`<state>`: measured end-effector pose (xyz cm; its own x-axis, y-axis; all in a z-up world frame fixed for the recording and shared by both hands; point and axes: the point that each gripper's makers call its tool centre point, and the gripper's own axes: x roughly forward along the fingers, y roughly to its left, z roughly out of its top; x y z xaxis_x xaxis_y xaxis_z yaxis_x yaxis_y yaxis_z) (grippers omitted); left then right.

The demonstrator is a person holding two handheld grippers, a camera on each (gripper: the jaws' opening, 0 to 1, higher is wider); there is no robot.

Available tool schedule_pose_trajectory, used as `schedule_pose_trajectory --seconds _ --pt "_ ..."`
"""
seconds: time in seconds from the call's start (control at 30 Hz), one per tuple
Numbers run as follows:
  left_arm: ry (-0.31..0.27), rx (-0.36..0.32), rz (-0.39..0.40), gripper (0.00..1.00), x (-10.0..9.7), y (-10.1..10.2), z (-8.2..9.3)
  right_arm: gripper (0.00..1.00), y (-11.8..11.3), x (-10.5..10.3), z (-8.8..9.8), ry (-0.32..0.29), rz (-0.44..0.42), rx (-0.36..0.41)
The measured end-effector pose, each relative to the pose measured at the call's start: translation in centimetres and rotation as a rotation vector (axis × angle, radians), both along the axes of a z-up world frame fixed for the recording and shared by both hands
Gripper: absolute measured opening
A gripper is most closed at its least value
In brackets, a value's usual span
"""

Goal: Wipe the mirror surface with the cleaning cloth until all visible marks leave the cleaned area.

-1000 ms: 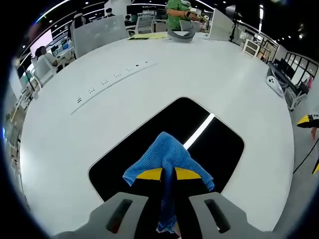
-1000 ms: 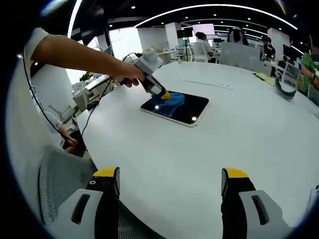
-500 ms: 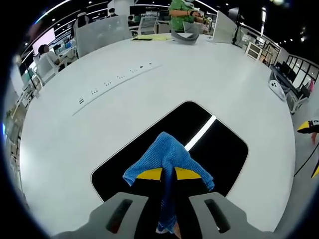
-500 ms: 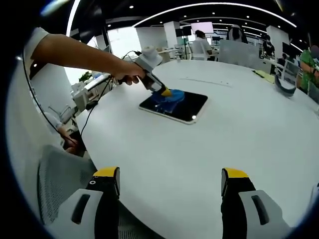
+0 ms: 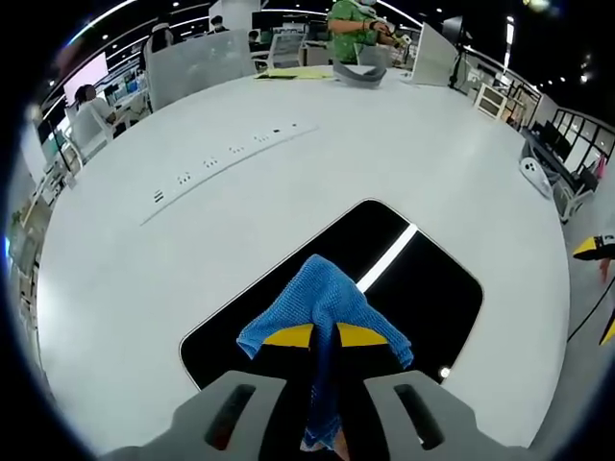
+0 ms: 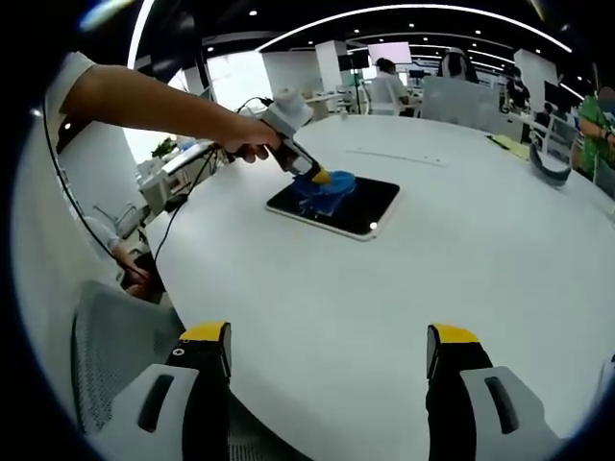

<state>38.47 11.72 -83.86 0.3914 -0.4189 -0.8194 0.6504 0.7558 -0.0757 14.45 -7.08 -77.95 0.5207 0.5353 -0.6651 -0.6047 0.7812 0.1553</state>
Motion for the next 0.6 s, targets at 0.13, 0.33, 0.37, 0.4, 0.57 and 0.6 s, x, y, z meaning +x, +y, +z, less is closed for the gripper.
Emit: schedule_pose_trajectory --seconds 0.13,0.33,0.37,0.4,0.57,0.6 --pt "-0.001 0.0 -0.002 0.06 0.3 0.0 0.0 0.83 -0.1 0.0 -0.2 0.004 -0.003 -0.002" --pt "-0.006 0.0 -0.004 0.06 0.6 0.0 0.0 0.83 -0.1 0.0 -0.3 0.007 -0.004 -0.004" --pt "-0.006 0.0 -0.004 0.06 0.7 0.0 0.0 0.83 -0.2 0.0 -0.3 0.007 -0.005 -0.004" --pt "-0.007 0.001 -0.004 0.06 0.8 0.0 0.0 0.83 -0.2 0.0 -0.3 0.007 -0.005 -0.005" --pt "-0.009 -0.001 -0.005 0.06 1.2 0.1 0.0 0.83 -0.3 0.1 -0.3 0.011 -0.006 -0.007" --pt "-0.01 -0.001 -0.006 0.06 1.3 0.1 0.0 0.83 -0.3 0.1 -0.4 0.012 -0.007 -0.008"
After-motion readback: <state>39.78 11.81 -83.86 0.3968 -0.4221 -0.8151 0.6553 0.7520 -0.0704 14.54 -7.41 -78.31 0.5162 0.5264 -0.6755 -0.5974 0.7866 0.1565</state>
